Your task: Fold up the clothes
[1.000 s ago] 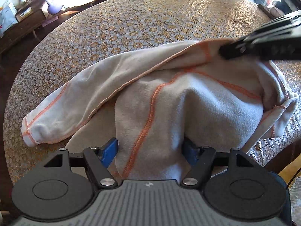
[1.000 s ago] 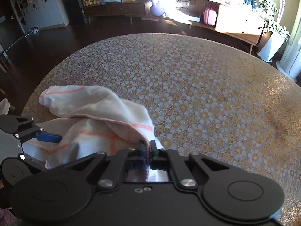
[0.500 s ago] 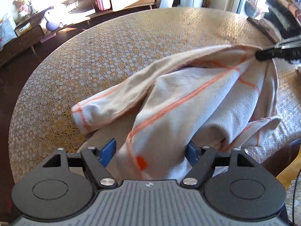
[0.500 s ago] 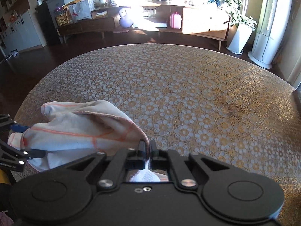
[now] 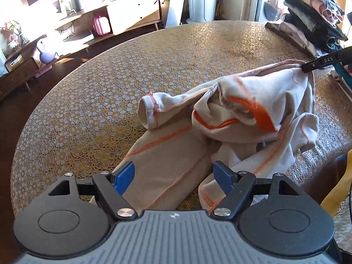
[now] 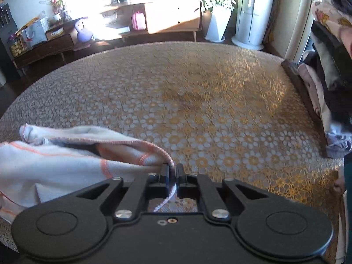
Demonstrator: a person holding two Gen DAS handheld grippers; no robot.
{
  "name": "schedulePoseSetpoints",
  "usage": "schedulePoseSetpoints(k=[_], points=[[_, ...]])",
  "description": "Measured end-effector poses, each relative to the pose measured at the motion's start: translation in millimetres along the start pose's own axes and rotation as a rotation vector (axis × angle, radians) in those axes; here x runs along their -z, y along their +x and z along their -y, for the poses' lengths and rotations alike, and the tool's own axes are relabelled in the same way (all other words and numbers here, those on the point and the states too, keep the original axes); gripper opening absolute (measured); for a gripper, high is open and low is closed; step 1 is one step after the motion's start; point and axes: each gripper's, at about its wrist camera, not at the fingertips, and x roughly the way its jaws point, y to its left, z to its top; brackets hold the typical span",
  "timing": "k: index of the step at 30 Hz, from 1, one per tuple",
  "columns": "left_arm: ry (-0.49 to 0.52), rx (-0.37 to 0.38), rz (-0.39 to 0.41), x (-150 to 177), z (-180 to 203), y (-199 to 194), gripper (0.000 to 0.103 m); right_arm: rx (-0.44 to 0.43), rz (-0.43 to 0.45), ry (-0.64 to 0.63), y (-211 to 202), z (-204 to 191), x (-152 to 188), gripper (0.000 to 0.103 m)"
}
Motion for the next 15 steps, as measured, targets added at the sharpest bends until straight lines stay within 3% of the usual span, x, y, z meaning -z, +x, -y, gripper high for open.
schedulePoseSetpoints(k=[2,6,10,15], points=[[0.02,-0.012,-0.017,-0.5,6.8,10.5,0.078,0.011,-0.045,-0.039,7.7,-0.5,8.8,0.103],[0.063,-0.018,-0.054,3.9,20.8,30.1,0.078,-0.001,0.025,-0.136,-14.8,-19.0,8.3,0.103],[0.082,-0.008,-0.073,8.2,30.0,41.8,0.078,-0.121,0.115,-0.27,-49.3,-54.6,-3.2,0.103],[0.096,-0.011,-0.112,18.0,41.1,56.6,0.078,-0.012,0.139,-0.373,-23.5,-86.8,-22.3,0.103]])
